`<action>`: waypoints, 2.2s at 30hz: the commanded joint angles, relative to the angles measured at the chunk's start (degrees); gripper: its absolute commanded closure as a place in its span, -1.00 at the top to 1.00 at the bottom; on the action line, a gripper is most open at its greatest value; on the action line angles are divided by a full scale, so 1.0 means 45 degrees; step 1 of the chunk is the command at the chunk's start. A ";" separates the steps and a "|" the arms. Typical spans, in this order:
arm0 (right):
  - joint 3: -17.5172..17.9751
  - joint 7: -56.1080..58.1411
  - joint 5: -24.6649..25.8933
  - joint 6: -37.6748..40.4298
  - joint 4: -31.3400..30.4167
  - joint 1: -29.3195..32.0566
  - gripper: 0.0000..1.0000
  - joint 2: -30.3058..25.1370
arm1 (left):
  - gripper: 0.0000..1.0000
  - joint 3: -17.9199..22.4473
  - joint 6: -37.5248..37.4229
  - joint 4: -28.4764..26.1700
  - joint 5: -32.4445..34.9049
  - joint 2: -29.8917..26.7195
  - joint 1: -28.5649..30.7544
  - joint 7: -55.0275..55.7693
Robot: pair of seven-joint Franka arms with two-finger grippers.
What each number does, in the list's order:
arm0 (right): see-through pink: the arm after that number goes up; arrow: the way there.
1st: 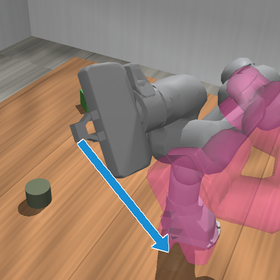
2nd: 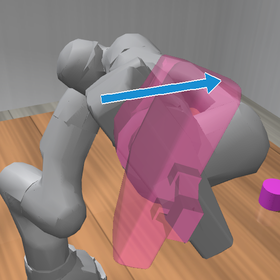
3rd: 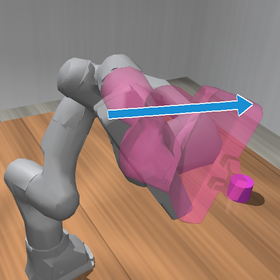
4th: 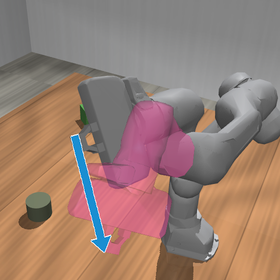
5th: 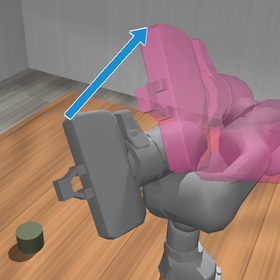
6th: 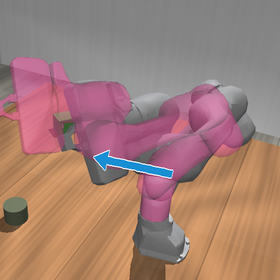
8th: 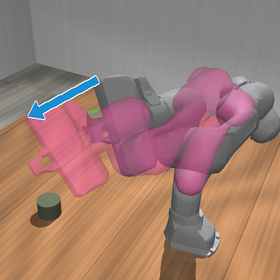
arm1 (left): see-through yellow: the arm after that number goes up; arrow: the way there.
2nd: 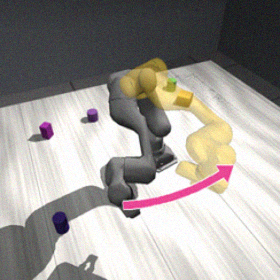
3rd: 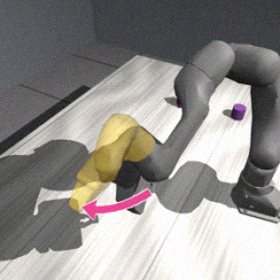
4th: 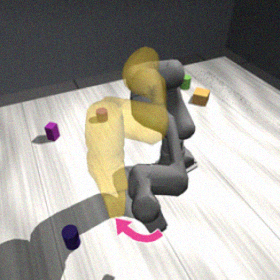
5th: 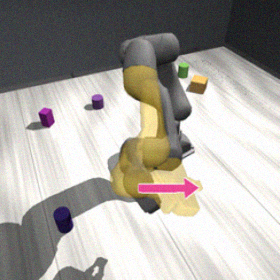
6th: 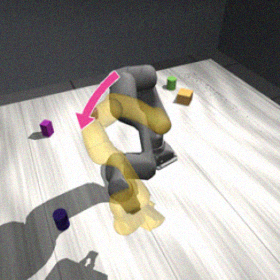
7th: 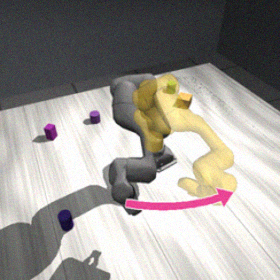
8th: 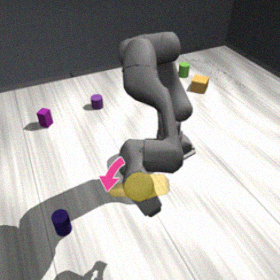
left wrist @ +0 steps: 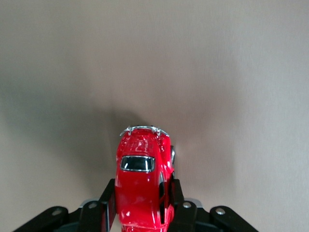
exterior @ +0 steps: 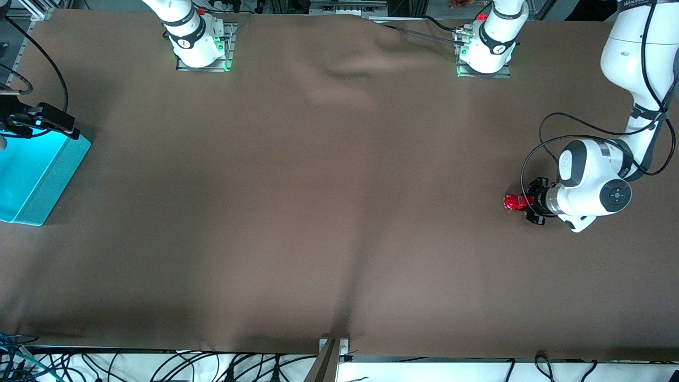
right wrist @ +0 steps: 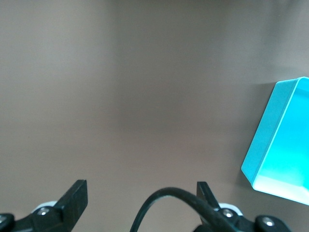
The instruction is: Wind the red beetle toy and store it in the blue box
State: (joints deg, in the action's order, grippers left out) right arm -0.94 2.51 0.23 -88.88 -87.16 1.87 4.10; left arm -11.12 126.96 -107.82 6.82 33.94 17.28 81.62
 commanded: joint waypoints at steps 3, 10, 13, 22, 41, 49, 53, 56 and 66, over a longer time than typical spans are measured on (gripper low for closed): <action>-0.0026 0.0107 -0.0226 0.0180 0.0288 0.0015 1.00 0.0066 | -1.00 0.0108 0.0068 0.0054 0.0789 0.0563 0.0495 -0.0559; -0.0026 0.0088 -0.0206 0.0161 0.0288 0.0015 1.00 0.0066 | -1.00 0.0108 0.0068 0.0074 0.0789 0.0563 0.0534 -0.0657; -0.0045 0.0107 -0.0206 0.0161 0.0288 0.0034 1.00 0.0066 | -1.00 0.0128 0.0068 0.0074 0.0789 0.0563 0.0534 -0.0676; -0.0124 0.0107 -0.0206 0.0161 0.0288 0.0054 1.00 0.0066 | -1.00 0.0303 0.0029 0.0230 0.0808 0.0582 0.0554 -0.0735; -0.0104 0.0107 -0.0187 0.0161 0.0288 0.0054 1.00 0.0066 | 0.43 0.0284 -0.0244 0.1245 0.0613 0.0622 0.0749 -0.0657; -0.0104 0.0107 -0.0187 0.0161 0.0288 0.0054 1.00 0.0066 | 0.43 0.0284 -0.0322 0.1285 0.0613 0.0622 0.0749 -0.0677; -0.0104 0.0107 -0.0187 0.0141 0.0288 0.0054 1.00 0.0066 | 0.43 0.0284 -0.0322 0.1285 0.0613 0.0622 0.0749 -0.0677; -0.0104 0.0107 -0.0187 0.0161 0.0288 0.0035 1.00 0.0066 | 0.43 0.0265 -0.0342 0.1285 0.0594 0.0622 0.0730 -0.0657; -0.0104 0.0088 -0.0206 0.0161 0.0288 0.0035 1.00 0.0066 | 0.43 0.0206 -0.0420 0.1285 0.0574 0.0622 0.0671 -0.0579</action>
State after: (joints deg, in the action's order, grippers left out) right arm -1.32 2.51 0.23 -88.88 -87.16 1.90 4.10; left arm -9.78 126.61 -103.60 8.05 35.98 20.34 79.18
